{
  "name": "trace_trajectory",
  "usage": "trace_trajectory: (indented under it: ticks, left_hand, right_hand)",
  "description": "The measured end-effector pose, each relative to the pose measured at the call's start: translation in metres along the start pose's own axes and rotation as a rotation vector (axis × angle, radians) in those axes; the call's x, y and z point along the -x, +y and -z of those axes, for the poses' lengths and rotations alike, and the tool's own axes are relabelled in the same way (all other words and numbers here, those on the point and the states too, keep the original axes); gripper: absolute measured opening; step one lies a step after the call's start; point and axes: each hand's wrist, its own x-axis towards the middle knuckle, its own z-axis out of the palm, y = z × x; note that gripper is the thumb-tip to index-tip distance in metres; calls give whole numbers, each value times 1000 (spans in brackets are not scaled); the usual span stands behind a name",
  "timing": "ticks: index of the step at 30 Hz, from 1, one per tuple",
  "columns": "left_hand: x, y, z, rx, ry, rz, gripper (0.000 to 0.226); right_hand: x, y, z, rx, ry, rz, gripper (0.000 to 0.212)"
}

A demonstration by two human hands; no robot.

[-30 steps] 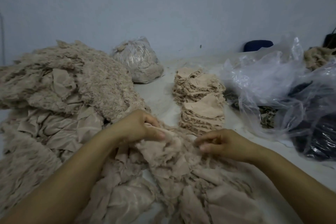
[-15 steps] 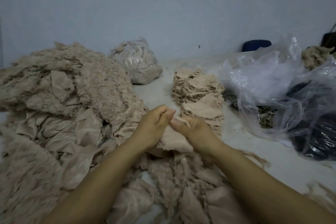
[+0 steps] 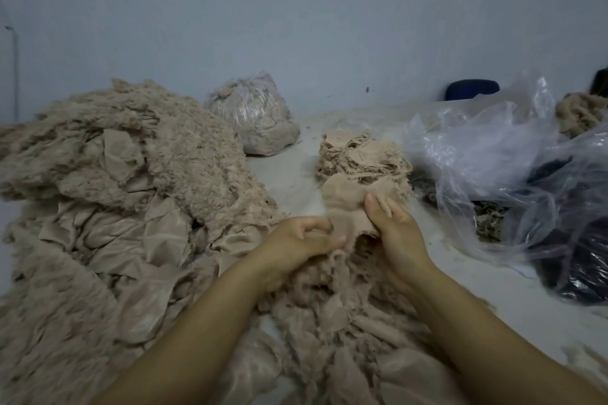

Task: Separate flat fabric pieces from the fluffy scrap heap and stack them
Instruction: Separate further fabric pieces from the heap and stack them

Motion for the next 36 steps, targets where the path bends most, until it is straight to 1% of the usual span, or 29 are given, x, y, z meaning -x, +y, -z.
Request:
trace_trajectory:
  ticks: [1, 2, 4, 5, 6, 7, 9, 10, 11, 12, 13, 15, 16, 17, 18, 20, 21, 22, 24, 25, 27, 28, 29, 31, 32, 34, 36]
  left_hand:
    - [2, 0, -1, 13, 26, 0, 10]
    - [1, -2, 0, 23, 55, -28, 12]
    - [-1, -3, 2, 27, 52, -91, 20]
    - [-1, -2, 2, 1, 33, -114, 19]
    - [-2, -1, 2, -34, 10, -136, 19]
    - [-1, 1, 1, -77, 0, -155, 20]
    - [1, 2, 4, -239, -38, -191, 27]
    - [0, -1, 7, -343, -94, -199, 28]
    - [1, -2, 10, -436, -171, -190, 28]
    - [2, -5, 15, -501, -240, -171, 26]
    - [3, -5, 18, -531, -260, -148, 23]
    - [-1, -4, 21, -467, -168, -135, 21]
    - [-4, -1, 19, -369, -108, -127, 25]
    - [-7, 2, 13, -278, -81, -122, 30]
    - [-11, 6, 6, -223, -73, -128, 37]
    - [-19, 11, -7, -148, -20, -164, 65]
    - [-24, 12, -12, -93, 28, -191, 70]
    - [-29, 14, -14, -26, 76, -214, 61]
    - [-36, 20, -18, 106, 181, -225, 21]
    - [-40, 23, -19, 146, 236, -205, 5]
    - [-50, 25, -19, 173, 315, -156, 10]
    - [-53, 26, -19, 178, 331, -138, 11]
    - [-57, 26, -19, 175, 357, -121, 12]
    - [-64, 25, -13, 190, 439, -82, 13]
    - [-66, 25, -8, 222, 474, -63, 14]
    - [-71, 21, -1, 284, 517, -23, 17]
    - [-74, 18, 0, 328, 526, 23, 17]
  right_hand:
    - [-2, -1, 5, -15, -6, -26, 21]
    - [-3, -2, 10, -25, -27, -60, 30]
    - [-3, -4, 18, 26, -119, -159, 53]
    - [-3, -3, 19, 81, -161, -200, 56]
    - [-3, -2, 17, 140, -181, -214, 50]
    - [-4, 0, 14, 171, -145, -200, 38]
    - [-10, 3, 9, 117, 55, -98, 12]
    - [-13, 2, 10, 46, 158, -47, 7]
    - [-16, 1, 12, -19, 206, -14, 6]
    - [-19, 0, 14, -52, 208, 1, 7]
    - [-20, -1, 16, -53, 190, 2, 9]
    - [-22, -2, 15, -9, 167, 14, 12]
    - [-23, -2, 14, 18, 160, 32, 12]
    - [-23, -2, 11, 41, 146, 48, 11]
    - [-23, -3, 8, 60, 111, 55, 11]
    - [-23, -4, 3, 88, 9, 41, 16]
    - [-24, -5, 2, 106, -32, 37, 20]
    - [-26, -7, 1, 121, -62, 35, 24]
    - [-25, -11, 3, 114, -128, -25, 35]
    - [-24, -11, 4, 80, -192, -94, 39]
    - [-17, -6, 3, 29, -304, -272, 45]
    - [-12, -1, 2, 49, -328, -345, 44]
    - [-7, 5, 2, 94, -331, -391, 38]
    - [-1, 15, 3, 177, -312, -419, 18]
    - [0, 17, 4, 209, -303, -403, 14]
    - [-1, 14, 7, 239, -296, -356, 13]
    - [-3, 9, 11, 230, -300, -384, 12]
